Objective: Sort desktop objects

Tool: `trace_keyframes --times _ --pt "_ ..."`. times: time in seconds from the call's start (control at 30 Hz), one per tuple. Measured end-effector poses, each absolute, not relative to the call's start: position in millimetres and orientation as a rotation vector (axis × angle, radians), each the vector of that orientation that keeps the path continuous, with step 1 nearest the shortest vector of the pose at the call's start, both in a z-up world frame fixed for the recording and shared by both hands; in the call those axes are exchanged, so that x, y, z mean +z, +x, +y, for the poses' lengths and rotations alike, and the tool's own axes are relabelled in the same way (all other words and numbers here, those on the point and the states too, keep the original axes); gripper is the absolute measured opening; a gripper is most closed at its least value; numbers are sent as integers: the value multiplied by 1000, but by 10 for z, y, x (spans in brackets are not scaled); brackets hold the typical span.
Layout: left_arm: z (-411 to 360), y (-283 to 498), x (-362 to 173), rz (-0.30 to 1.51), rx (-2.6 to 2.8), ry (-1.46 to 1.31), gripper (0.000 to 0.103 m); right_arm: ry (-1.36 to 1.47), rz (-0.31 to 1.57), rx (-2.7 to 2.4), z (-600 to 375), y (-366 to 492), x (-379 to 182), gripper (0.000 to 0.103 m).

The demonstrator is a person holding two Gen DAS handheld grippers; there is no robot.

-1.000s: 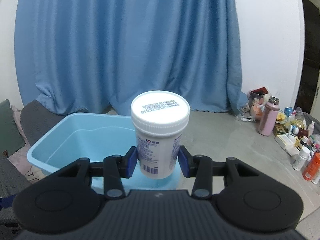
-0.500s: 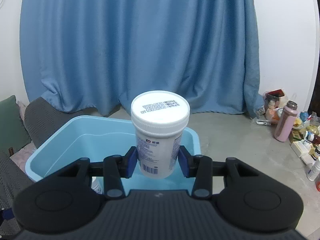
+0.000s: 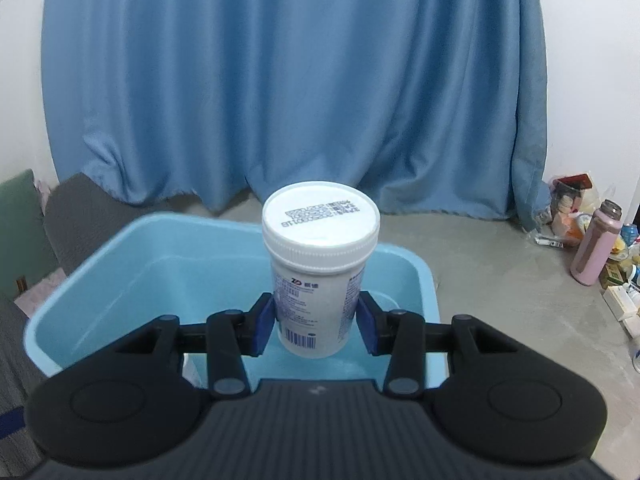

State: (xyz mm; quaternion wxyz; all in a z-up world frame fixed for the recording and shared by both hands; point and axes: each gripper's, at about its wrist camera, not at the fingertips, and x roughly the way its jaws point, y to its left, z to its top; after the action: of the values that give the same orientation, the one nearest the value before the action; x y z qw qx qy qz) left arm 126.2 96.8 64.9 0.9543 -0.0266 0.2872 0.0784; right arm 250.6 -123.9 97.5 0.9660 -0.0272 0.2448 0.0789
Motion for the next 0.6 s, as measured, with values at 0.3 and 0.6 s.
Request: trace_keyframes --times 0.3,0.6 --pt "985 1332 582 604 158 -70 74 -44 513 149 -1247 2503 915 66" --pt "976 1278 609 588 135 -58 74 -33 498 130 -1301 2334 964 66"
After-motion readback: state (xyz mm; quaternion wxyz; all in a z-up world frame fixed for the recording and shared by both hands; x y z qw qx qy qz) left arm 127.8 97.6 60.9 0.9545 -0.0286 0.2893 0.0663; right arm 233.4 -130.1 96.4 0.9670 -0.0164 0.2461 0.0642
